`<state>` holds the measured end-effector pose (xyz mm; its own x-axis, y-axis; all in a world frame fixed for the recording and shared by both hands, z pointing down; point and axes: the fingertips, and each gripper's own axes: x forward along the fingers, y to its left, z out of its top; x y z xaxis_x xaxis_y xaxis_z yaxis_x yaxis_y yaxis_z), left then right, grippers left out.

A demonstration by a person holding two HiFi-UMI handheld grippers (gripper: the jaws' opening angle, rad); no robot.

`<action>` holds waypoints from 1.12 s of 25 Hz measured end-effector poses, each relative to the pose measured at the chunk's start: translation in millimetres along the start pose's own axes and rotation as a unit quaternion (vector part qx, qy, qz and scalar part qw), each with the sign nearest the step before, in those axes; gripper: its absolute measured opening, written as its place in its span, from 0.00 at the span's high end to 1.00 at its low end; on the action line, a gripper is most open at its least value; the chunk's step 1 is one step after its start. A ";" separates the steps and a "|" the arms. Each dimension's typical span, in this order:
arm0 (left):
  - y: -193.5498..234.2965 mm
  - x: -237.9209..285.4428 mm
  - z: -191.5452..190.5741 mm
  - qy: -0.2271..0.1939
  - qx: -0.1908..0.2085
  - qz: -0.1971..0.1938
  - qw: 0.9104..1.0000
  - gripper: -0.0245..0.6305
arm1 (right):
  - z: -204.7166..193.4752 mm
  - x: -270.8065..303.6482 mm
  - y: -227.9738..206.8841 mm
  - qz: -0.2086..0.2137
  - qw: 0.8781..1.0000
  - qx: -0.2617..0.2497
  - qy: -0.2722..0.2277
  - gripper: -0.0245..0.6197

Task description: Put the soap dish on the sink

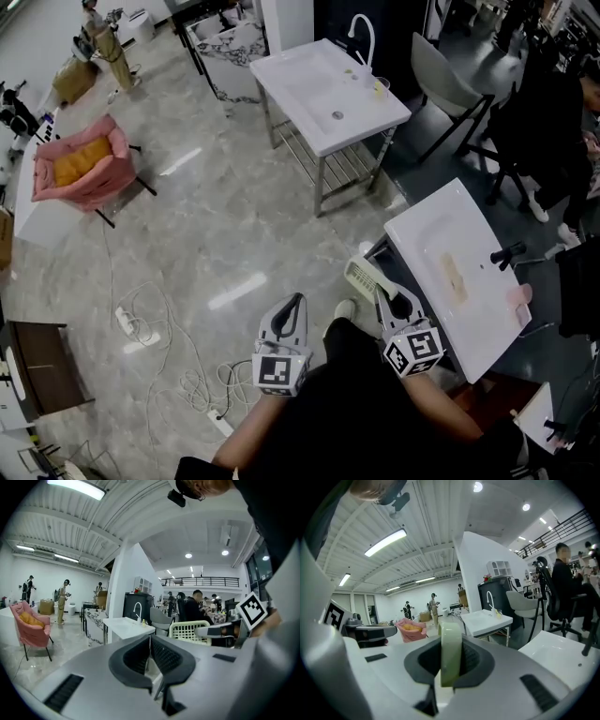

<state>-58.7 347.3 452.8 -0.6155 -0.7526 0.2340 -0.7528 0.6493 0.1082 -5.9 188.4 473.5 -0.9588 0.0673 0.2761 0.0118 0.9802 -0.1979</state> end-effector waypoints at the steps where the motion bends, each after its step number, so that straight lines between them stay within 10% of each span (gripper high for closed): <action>1: -3.5 15.8 6.0 0.000 0.002 -0.002 1.000 0.94 | 3.7 5.3 -14.2 -0.003 1.000 0.003 0.002 0.91; 28: -110.6 249.3 45.7 0.036 0.075 -0.140 0.987 0.94 | 21.7 10.8 -253.9 -0.149 0.985 0.080 -0.034 0.91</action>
<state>-139.5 82.8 455.0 -0.3646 -0.8870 0.2833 -0.9203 0.3897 0.0356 -25.4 -63.7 506.4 -0.9296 -0.2373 0.2821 -0.3133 0.9118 -0.2655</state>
